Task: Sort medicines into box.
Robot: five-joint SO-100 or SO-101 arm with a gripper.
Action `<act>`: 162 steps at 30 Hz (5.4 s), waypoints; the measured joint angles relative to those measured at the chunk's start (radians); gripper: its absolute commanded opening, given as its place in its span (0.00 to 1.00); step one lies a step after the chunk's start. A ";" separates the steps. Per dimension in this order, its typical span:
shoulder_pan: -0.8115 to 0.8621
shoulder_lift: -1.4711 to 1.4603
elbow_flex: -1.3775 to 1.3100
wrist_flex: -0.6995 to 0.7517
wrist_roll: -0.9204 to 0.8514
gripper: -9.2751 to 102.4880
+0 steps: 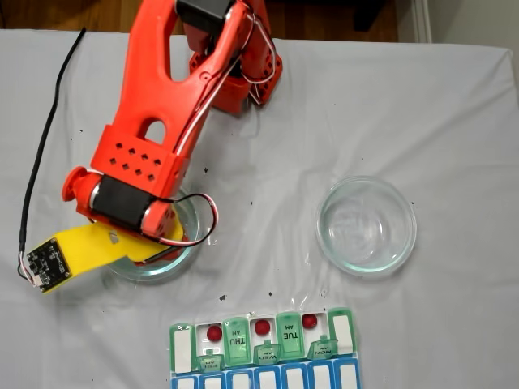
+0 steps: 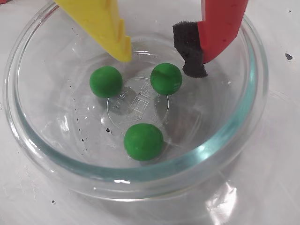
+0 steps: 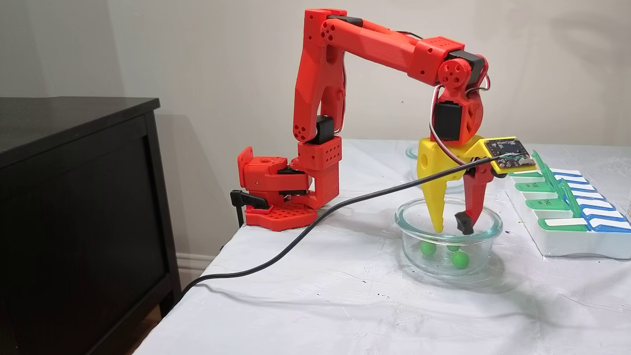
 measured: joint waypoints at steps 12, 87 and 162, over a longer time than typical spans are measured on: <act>-0.008 0.018 0.098 -0.109 0.000 0.26; -0.037 0.106 0.241 -0.255 0.017 0.28; -0.037 0.173 0.351 -0.353 -0.118 0.20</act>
